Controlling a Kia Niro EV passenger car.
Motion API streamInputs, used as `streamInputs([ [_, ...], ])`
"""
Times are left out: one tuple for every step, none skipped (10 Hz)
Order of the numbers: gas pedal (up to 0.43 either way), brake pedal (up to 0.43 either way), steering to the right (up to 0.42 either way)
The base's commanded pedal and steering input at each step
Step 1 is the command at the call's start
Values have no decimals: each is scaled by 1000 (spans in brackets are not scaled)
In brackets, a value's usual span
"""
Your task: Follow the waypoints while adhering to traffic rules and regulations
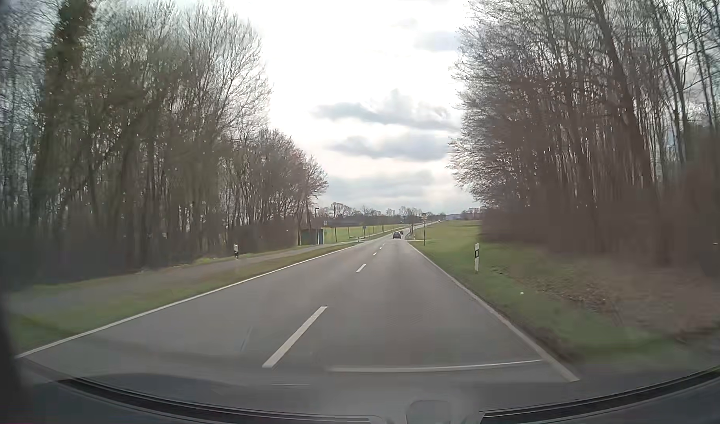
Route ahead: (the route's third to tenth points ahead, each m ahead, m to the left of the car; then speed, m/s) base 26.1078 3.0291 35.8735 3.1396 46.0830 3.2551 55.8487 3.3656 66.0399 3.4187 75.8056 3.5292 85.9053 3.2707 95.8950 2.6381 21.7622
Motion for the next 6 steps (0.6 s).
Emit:
streamInputs([
  [240, 0, 4],
  [240, 0, 4],
  [228, 0, 4],
  [228, 0, 4],
  [228, 0, 4],
  [228, 0, 4],
])
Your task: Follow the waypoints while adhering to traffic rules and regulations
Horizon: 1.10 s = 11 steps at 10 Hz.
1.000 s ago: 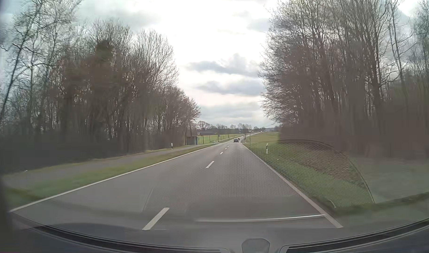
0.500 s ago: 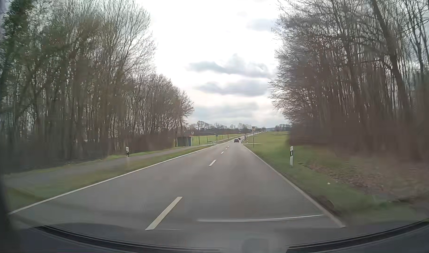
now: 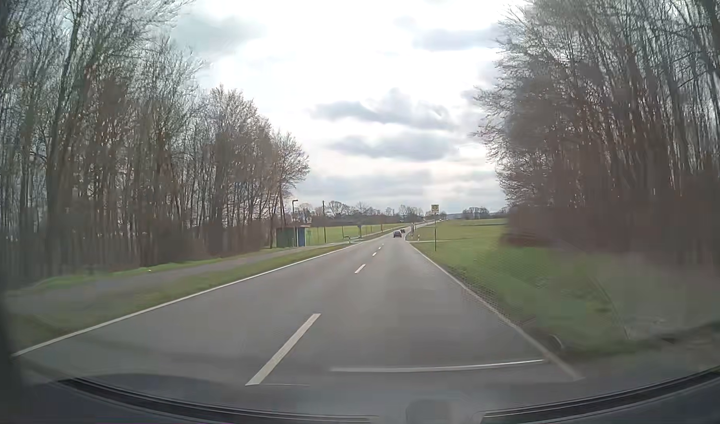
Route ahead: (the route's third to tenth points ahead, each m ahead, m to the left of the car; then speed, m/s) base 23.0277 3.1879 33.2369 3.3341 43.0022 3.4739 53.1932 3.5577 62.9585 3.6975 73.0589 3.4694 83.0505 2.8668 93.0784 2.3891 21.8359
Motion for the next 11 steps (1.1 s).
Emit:
streamInputs([
  [228, 0, 4],
  [228, 0, 4],
  [228, 0, 4],
  [228, 0, 4],
  [228, 0, 4],
  [228, 0, 4],
  [228, 0, 4],
  [228, 0, 4],
  [228, 0, 4],
  [228, 0, 4],
  [220, 0, 4],
])
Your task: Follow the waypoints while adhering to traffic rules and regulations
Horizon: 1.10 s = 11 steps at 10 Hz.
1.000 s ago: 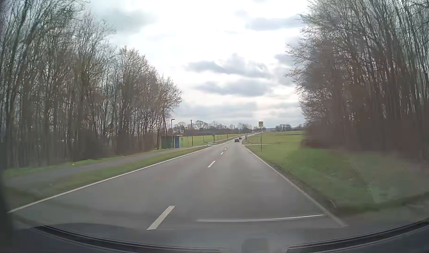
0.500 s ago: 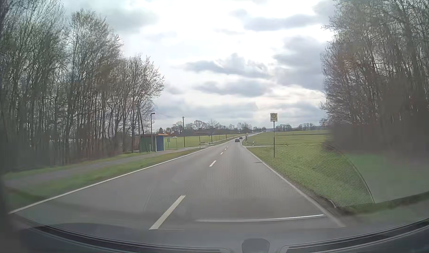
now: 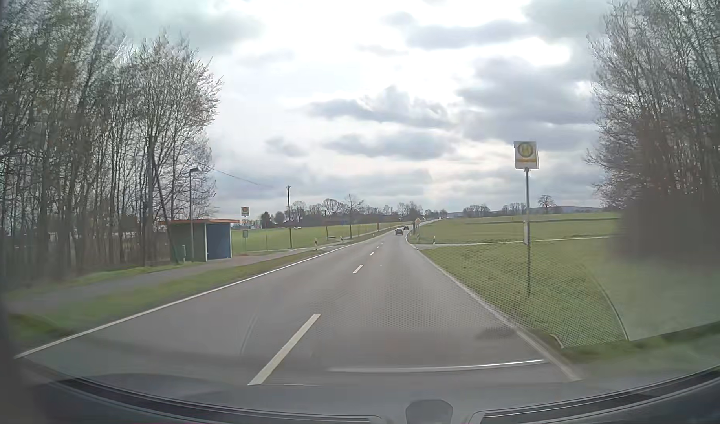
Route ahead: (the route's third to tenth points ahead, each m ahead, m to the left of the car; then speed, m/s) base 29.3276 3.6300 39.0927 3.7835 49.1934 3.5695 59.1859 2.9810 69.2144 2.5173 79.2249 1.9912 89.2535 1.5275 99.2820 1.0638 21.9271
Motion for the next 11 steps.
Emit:
streamInputs([
  [209, 0, 4],
  [197, 0, 4],
  [197, 0, 3],
  [197, 0, 3],
  [197, 0, 3],
  [209, 0, 3],
  [209, 0, 4],
  [228, 0, 3],
  [240, 0, 4],
  [248, 0, 4],
  [260, 0, 3],
])
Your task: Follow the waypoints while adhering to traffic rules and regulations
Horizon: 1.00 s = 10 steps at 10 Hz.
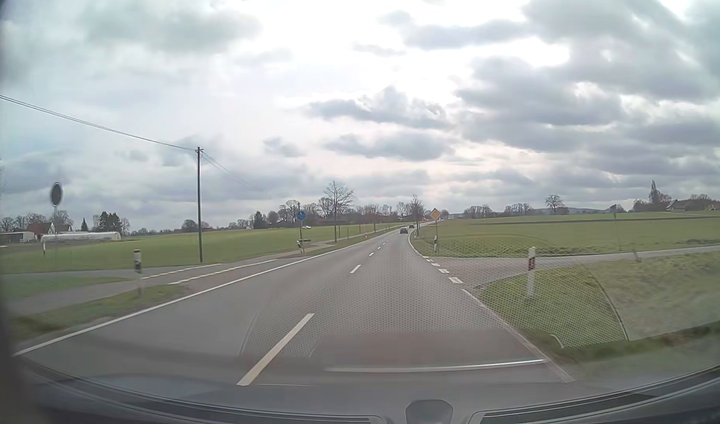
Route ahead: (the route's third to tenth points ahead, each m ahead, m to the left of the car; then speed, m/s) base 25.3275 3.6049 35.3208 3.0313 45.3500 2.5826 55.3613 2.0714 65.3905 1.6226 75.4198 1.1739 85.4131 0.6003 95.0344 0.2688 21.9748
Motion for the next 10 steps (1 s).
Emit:
streamInputs([
  [260, 0, 3],
  [260, 0, 3],
  [260, 0, 3],
  [260, 0, 3],
  [260, 0, 2],
  [248, 0, 1],
  [240, 0, 1],
  [228, 0, 1],
  [209, 0, 1],
  [209, 0, 1],
])
